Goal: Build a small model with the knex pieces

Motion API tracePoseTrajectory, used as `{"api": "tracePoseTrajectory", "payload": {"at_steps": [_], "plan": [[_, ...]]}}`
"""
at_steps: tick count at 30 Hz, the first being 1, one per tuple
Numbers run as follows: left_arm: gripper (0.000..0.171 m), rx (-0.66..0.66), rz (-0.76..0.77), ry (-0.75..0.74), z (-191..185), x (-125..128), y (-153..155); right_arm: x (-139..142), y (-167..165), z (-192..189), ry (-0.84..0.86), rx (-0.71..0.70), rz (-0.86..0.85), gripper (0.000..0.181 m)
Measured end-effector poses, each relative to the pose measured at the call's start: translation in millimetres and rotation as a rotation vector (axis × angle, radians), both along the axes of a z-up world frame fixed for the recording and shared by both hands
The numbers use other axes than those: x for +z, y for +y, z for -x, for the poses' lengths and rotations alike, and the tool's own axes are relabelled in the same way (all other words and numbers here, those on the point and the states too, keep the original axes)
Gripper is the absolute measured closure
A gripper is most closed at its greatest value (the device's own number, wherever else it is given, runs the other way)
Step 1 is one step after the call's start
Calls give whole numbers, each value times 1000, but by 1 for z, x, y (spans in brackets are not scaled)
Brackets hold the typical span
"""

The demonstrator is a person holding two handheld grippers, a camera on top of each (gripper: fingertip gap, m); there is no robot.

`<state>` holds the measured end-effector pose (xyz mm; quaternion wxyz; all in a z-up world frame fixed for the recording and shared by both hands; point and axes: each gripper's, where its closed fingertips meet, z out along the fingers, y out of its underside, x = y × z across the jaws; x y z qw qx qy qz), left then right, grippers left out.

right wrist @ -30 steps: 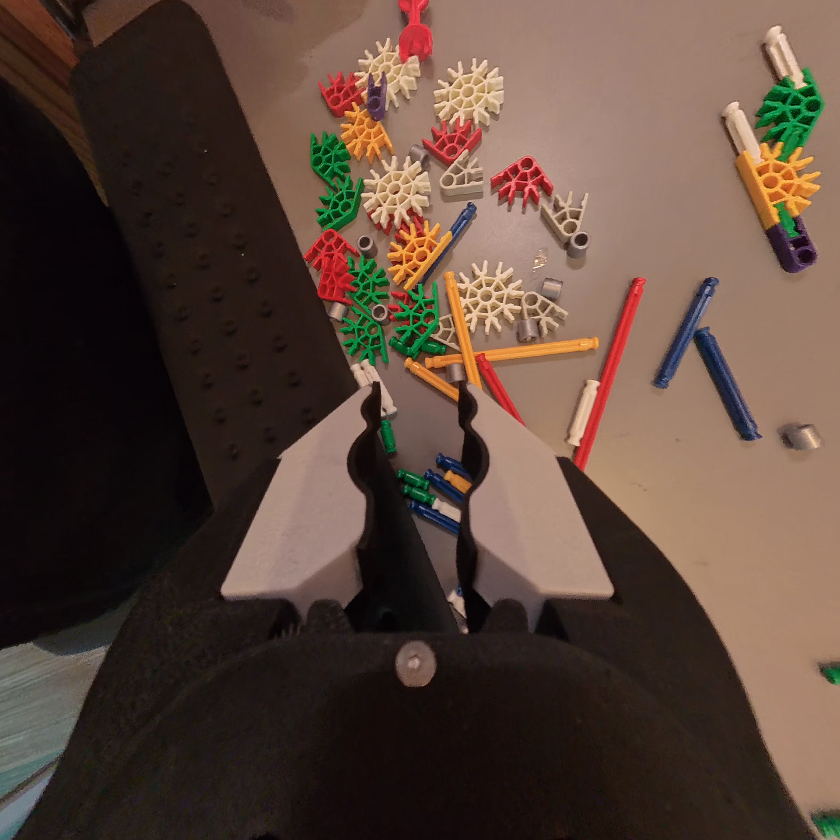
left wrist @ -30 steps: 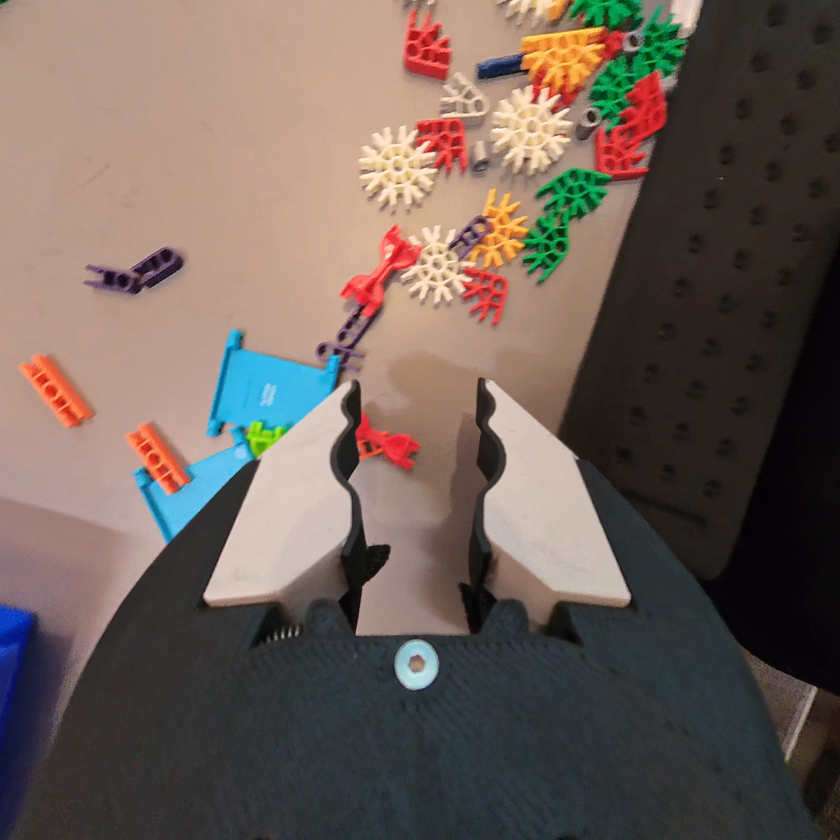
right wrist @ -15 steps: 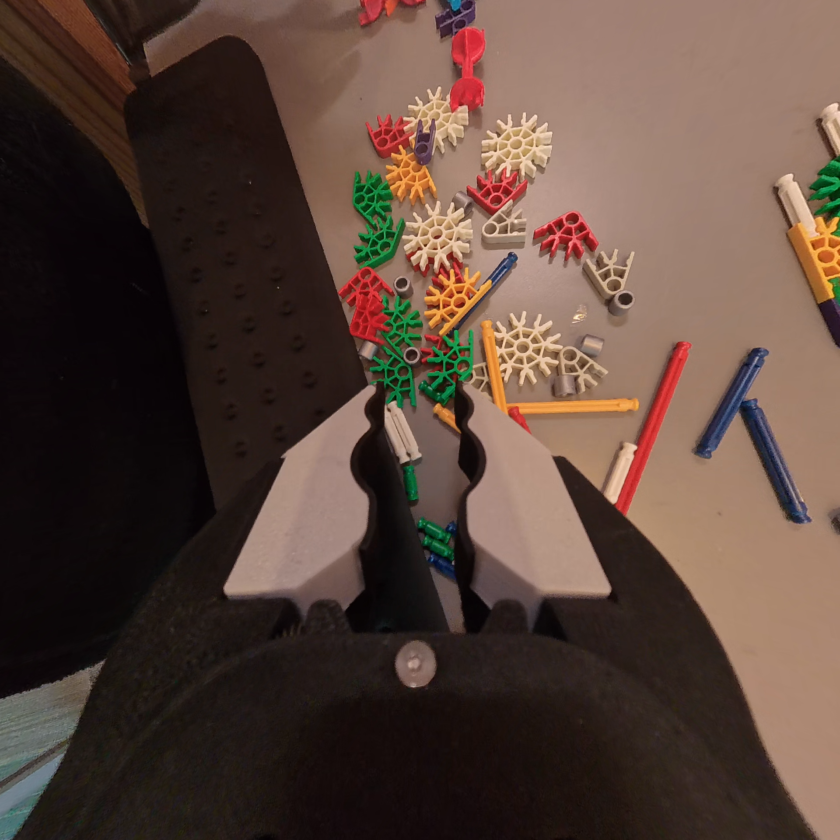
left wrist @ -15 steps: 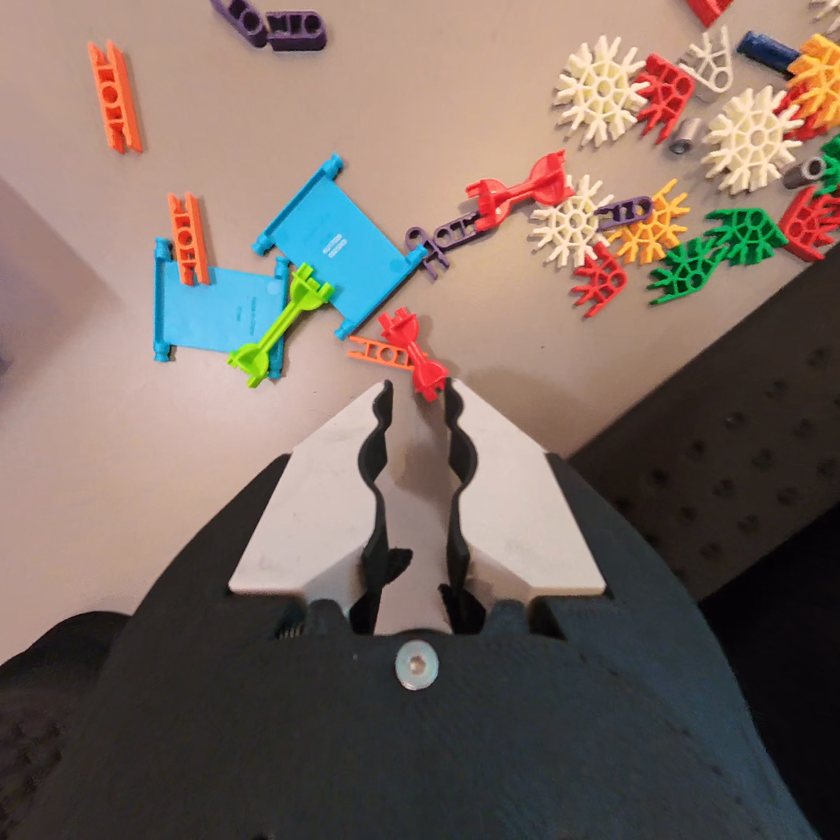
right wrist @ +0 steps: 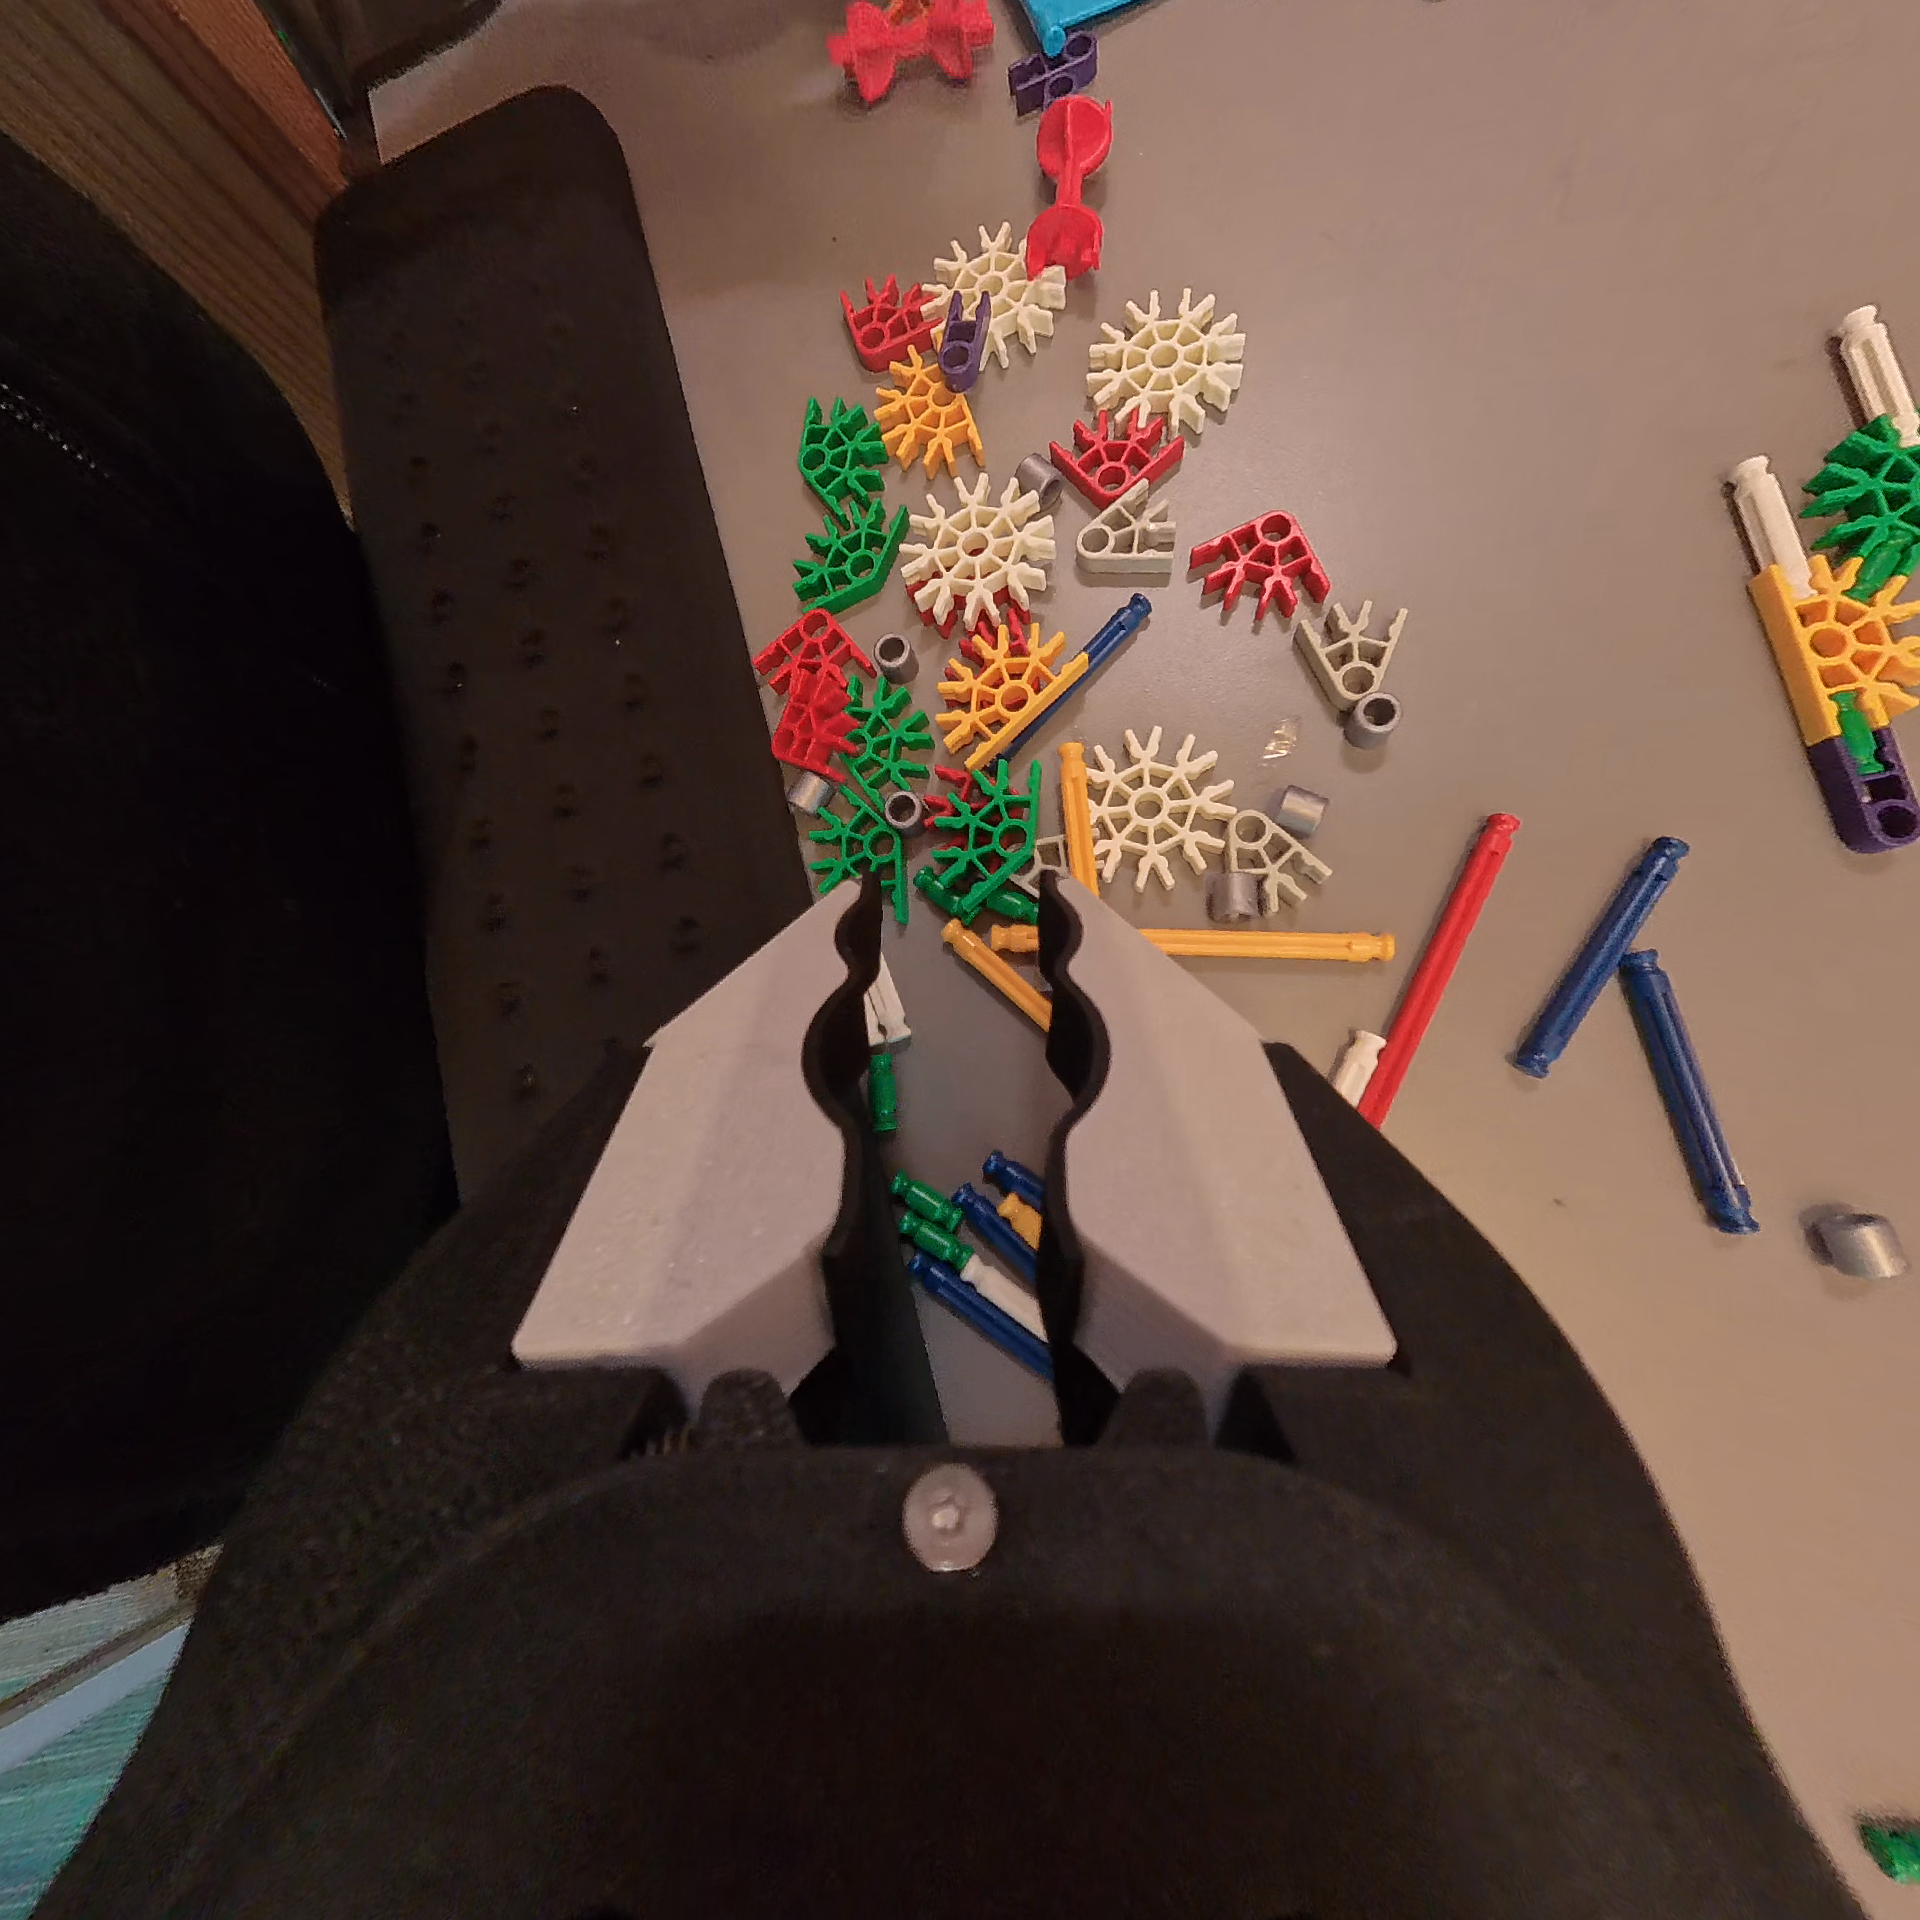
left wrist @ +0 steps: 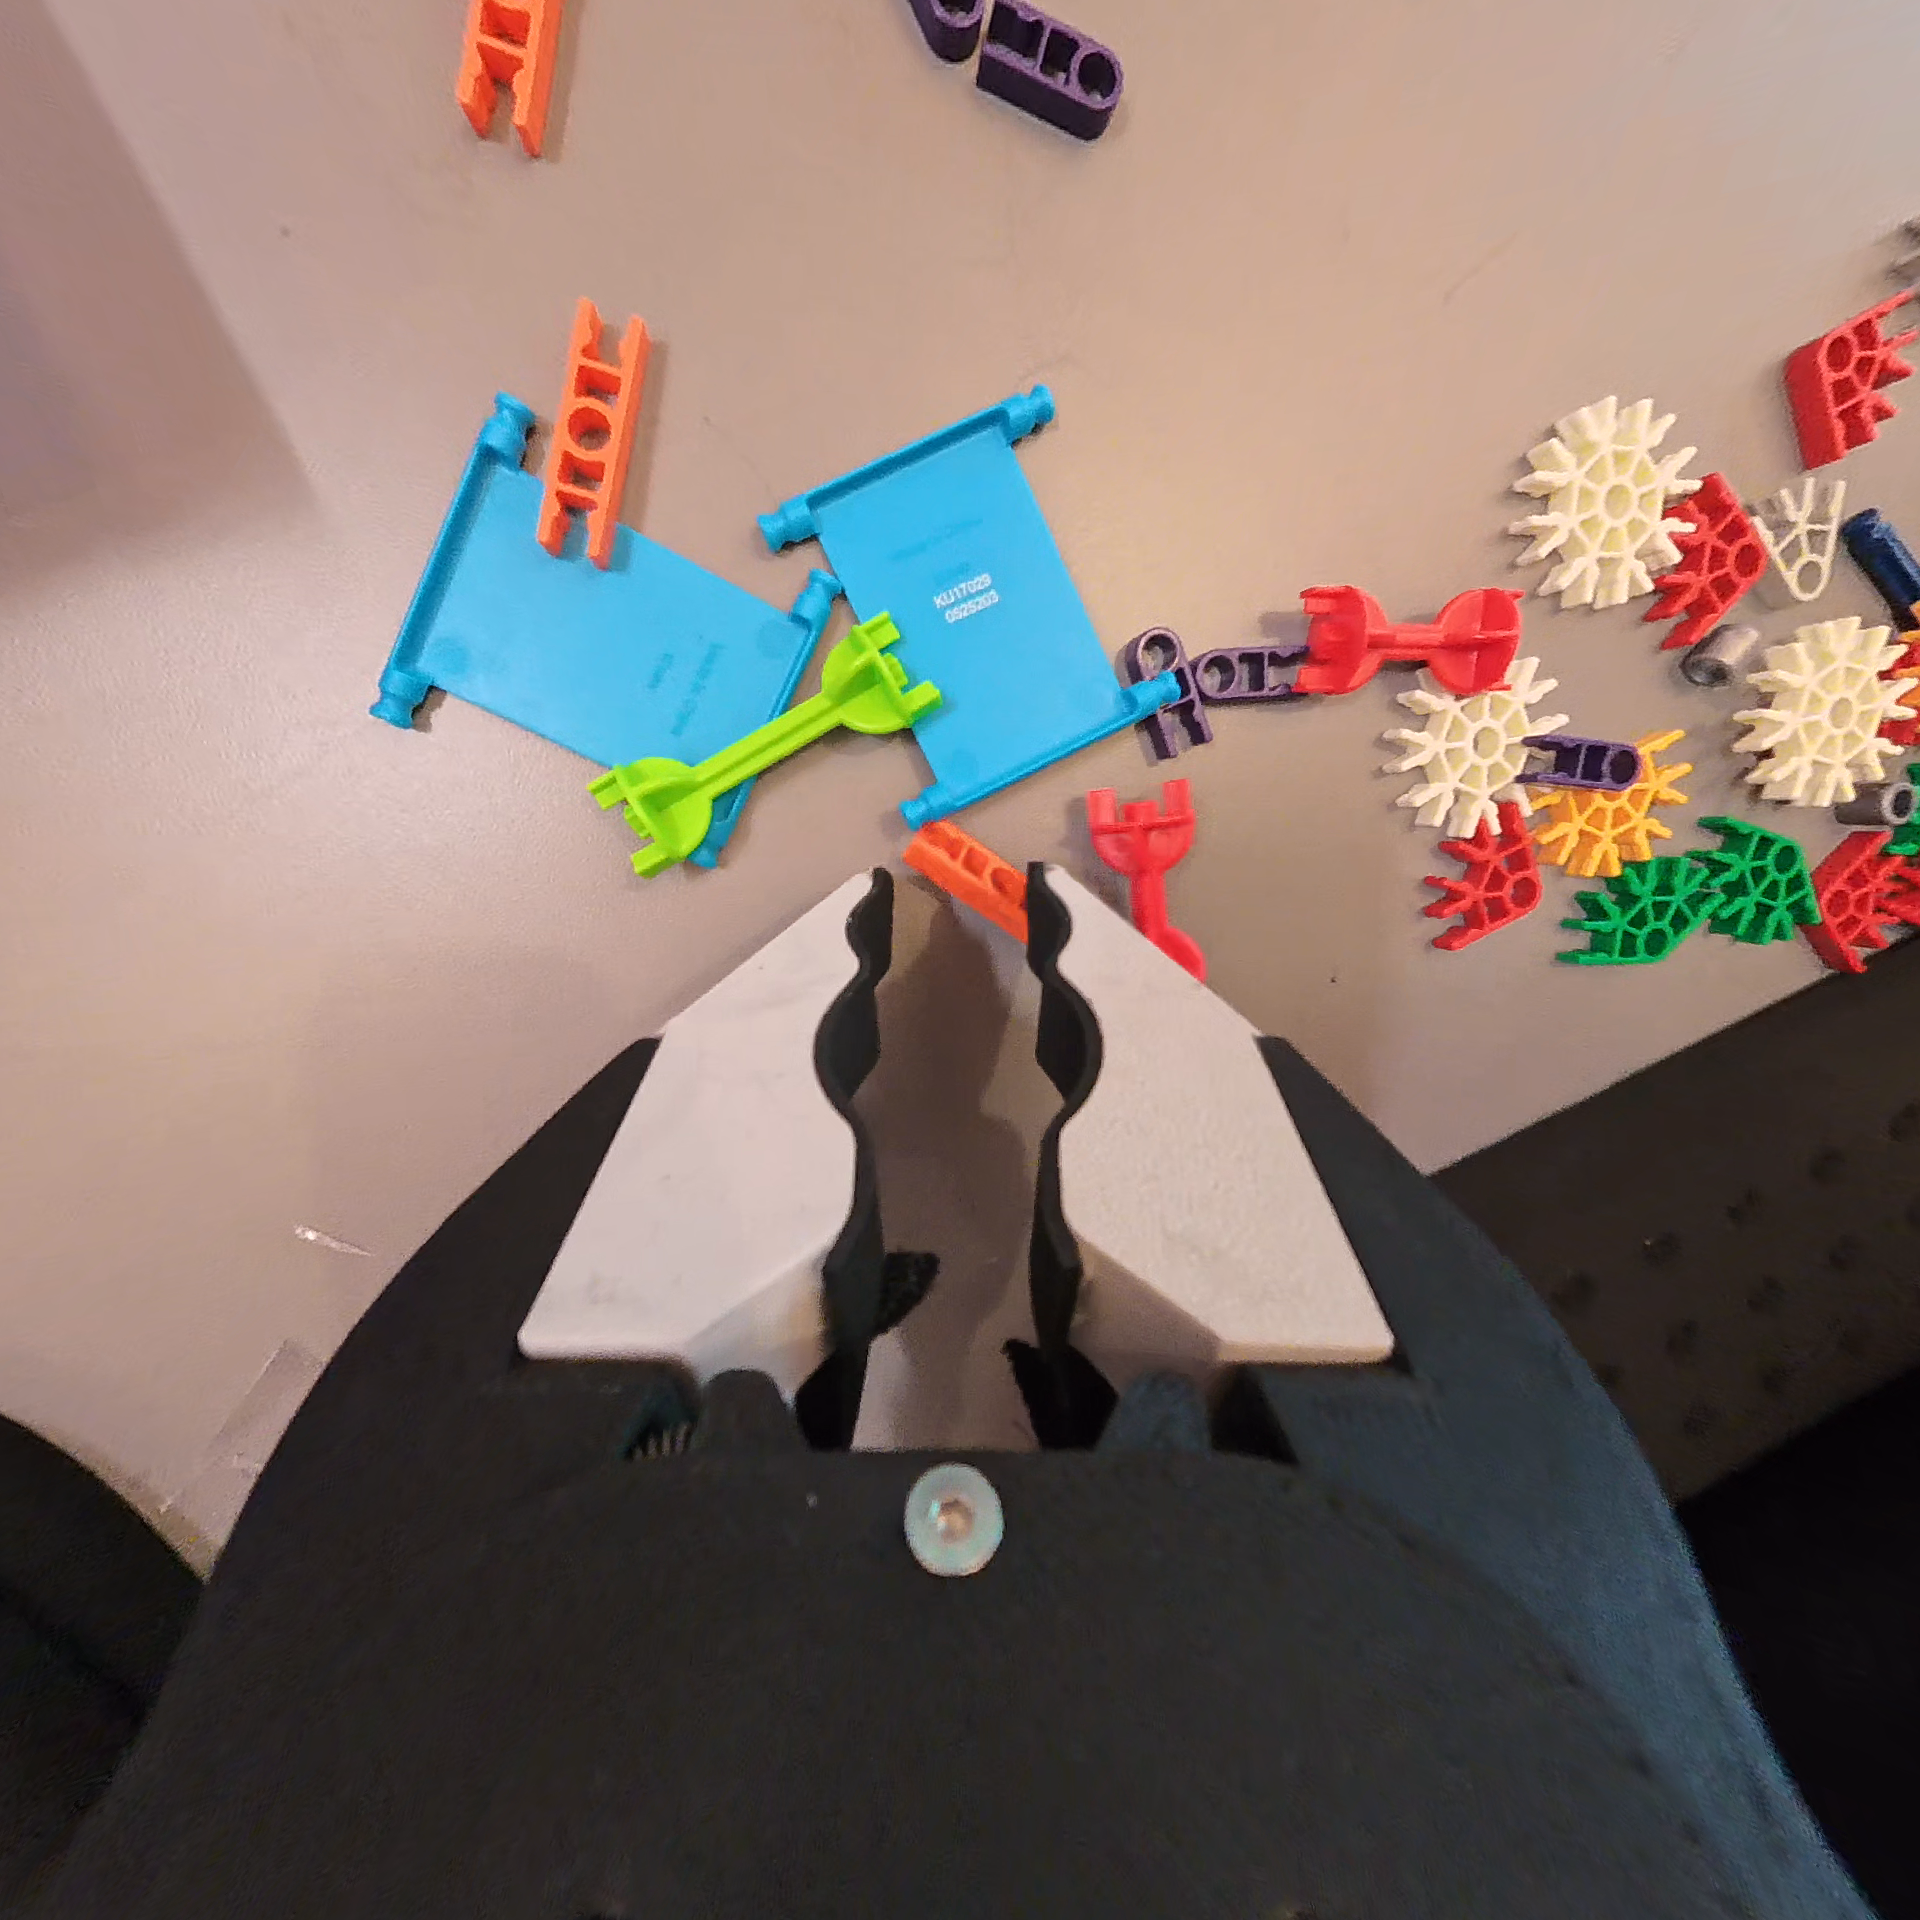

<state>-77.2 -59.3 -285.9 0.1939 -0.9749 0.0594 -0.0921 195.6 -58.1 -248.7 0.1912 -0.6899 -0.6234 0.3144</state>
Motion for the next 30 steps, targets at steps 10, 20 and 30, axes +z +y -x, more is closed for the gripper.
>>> {"api": "tracePoseTrajectory", "payload": {"at_steps": [10, 20, 30], "plan": [[161, -93, -4, 37, -21, -1, -11, 1, 6, -9, 29, 4, 5, 154], [150, -211, -46, 111, -31, -2, -19, 5, 9, -10, 32, 28, -8, 155], [164, -272, -93, 188, -33, 2, -18, 9, 9, -7, 40, 24, -19, 156]]}}
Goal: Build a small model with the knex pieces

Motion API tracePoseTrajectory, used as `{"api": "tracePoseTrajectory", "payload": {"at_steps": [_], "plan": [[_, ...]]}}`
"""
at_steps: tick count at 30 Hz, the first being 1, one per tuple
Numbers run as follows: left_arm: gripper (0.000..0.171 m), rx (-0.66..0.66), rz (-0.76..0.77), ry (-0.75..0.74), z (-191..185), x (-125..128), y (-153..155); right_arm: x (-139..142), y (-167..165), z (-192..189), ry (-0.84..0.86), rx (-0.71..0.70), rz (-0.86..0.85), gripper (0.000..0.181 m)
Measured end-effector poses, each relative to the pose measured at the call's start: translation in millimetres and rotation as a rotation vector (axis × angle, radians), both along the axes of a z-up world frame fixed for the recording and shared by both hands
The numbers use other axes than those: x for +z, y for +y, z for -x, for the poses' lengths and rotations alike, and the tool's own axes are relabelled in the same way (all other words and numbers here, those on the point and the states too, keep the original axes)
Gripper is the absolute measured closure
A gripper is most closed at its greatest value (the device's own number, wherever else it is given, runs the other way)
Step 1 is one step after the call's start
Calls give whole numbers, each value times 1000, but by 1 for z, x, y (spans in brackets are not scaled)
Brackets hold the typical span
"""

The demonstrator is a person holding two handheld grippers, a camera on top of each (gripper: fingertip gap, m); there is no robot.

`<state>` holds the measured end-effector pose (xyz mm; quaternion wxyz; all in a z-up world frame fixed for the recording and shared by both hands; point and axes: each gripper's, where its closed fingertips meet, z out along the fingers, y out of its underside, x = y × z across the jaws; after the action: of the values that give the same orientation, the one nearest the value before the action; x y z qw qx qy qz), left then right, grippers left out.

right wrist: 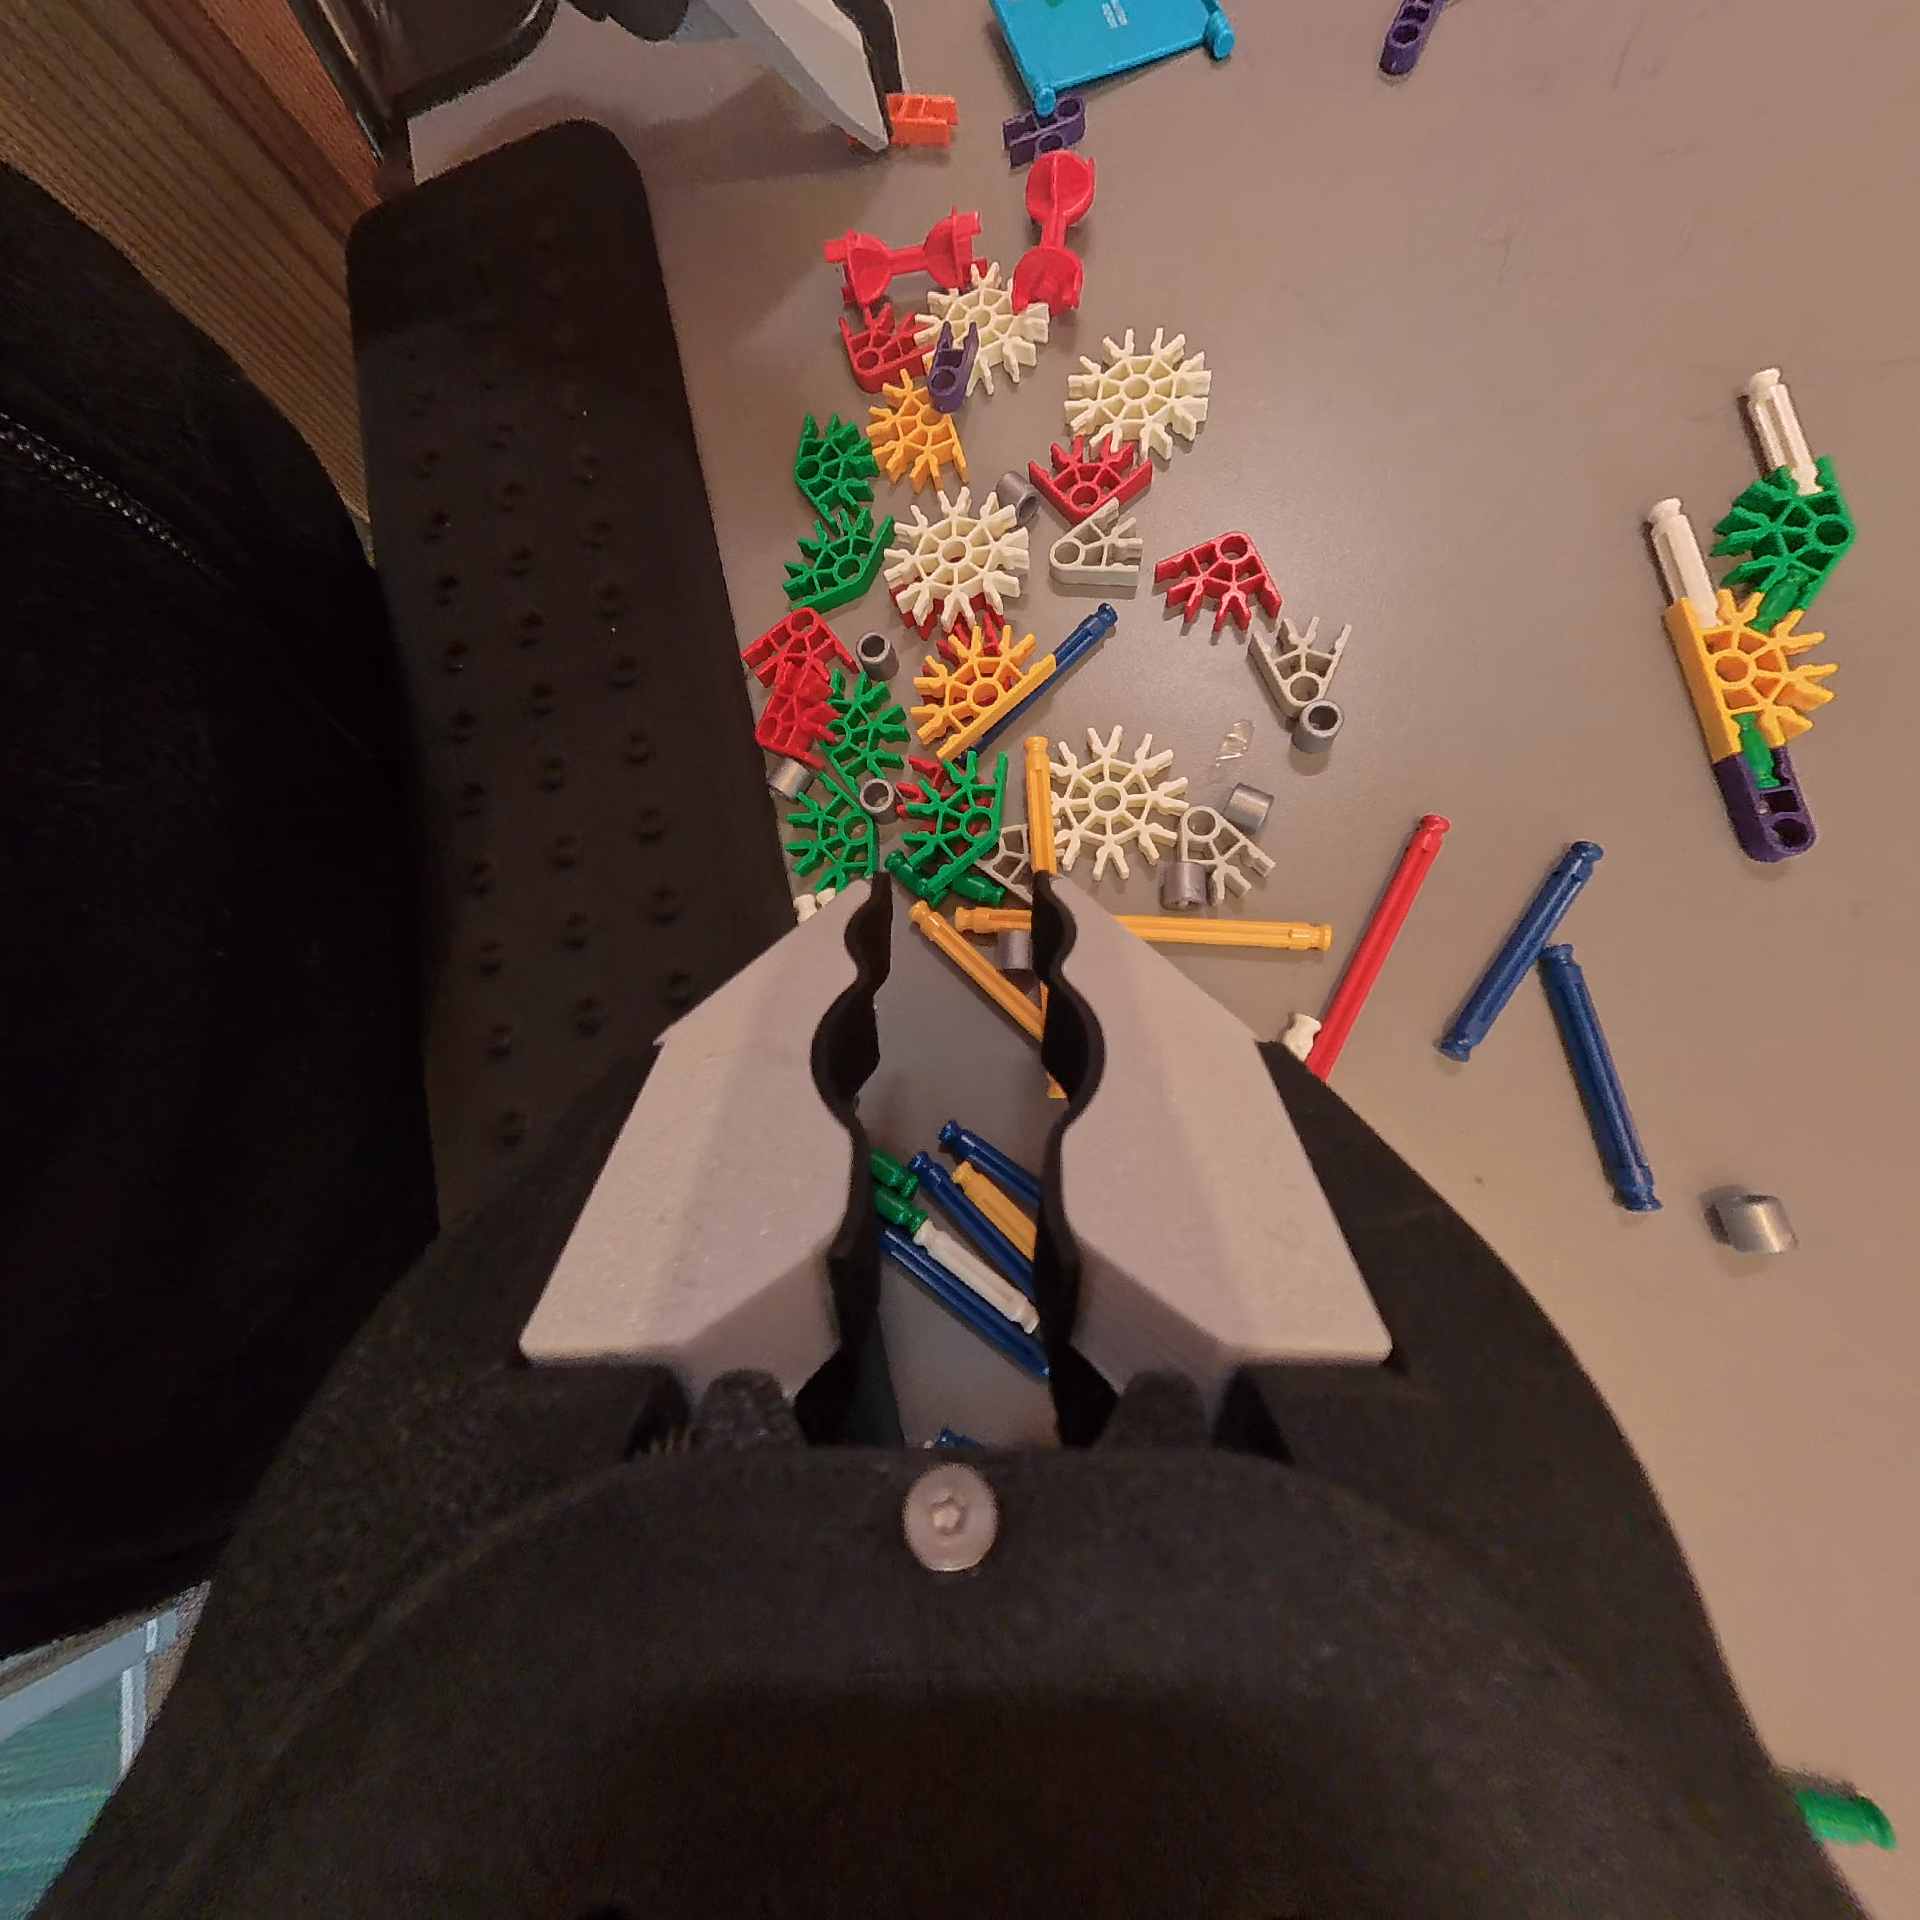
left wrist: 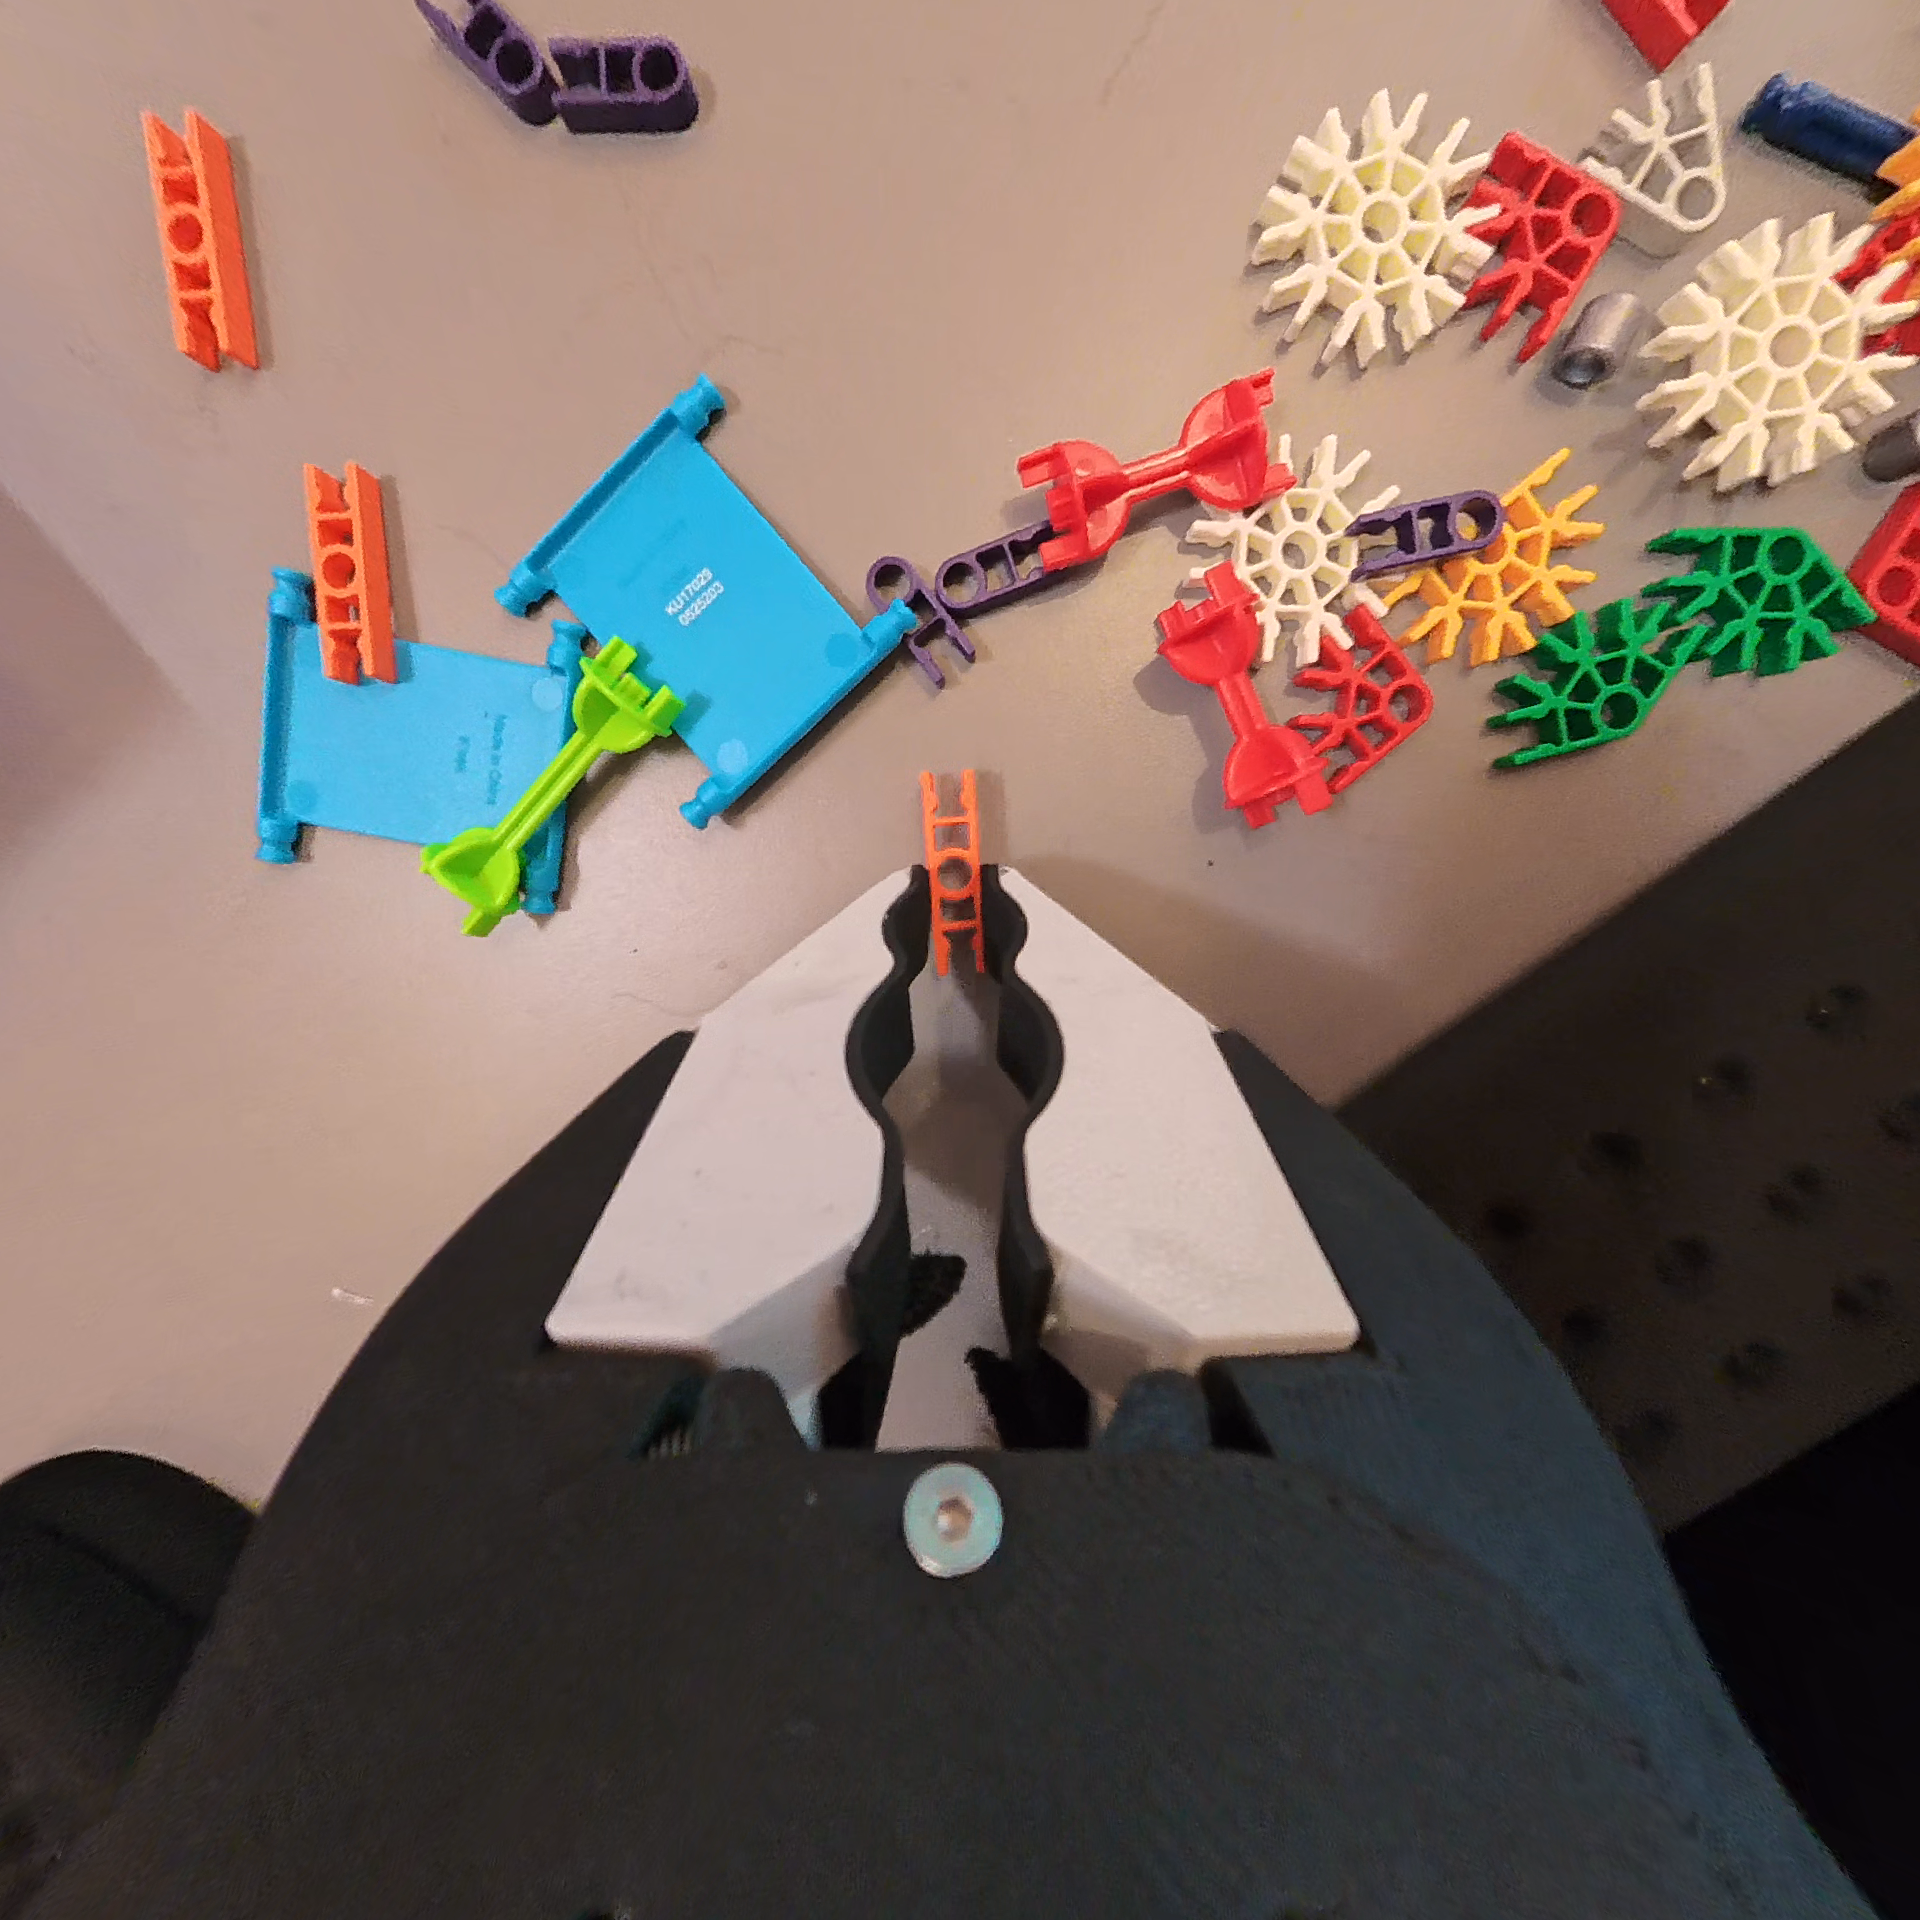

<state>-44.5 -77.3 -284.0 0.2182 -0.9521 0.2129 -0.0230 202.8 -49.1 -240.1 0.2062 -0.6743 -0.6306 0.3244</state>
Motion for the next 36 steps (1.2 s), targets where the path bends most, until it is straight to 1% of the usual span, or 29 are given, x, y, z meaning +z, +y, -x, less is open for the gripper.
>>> {"api": "tracePoseTrajectory", "payload": {"at_steps": [2, 3, 6, 8, 9, 11, 15, 18, 23, 25, 27, 32, 36], "plan": [[164, -29, -22, 2, 0, 12, 5, 3, 2, -1, 6, -10, -7, 157], [164, -78, -48, -6, -5, 22, 11, 4, 4, -2, 8, -16, -9, 157], [164, -238, -115, 17, -24, 47, 35, 8, 12, -4, 19, -42, -20, 158], [165, -395, -160, -2, -49, 59, 54, 11, 21, -5, 23, -65, -32, 157], [164, -457, -162, 15, -59, 60, 64, 12, 27, -5, 20, -78, -43, 158], [164, -630, -181, 33, -85, 59, 81, 14, 41, -4, 20, -108, -64, 157], [164, -838, -176, 43, -125, 47, 116, 12, 79, -1, -8, -174, -113, 159], [164, -951, -163, 51, -146, 37, 136, 12, 105, 6, -11, -200, -131, 160], [164, -1042, -118, 84, -157, 24, 163, 4, 135, 23, -9, -182, -141, 167], [164, -1061, -105, 119, -150, 19, 174, 1, 142, 29, -15, -169, -141, 167], [164, -1072, -89, 117, -143, 18, 181, 0, 146, 35, -16, -151, -145, 169], [164, -1122, -56, 87, -142, 16, 185, -7, 151, 46, -18, -111, -126, 172], [165, -1153, -38, 85, -147, 8, 183, -12, 153, 54, -23, -86, -113, 174]]}}
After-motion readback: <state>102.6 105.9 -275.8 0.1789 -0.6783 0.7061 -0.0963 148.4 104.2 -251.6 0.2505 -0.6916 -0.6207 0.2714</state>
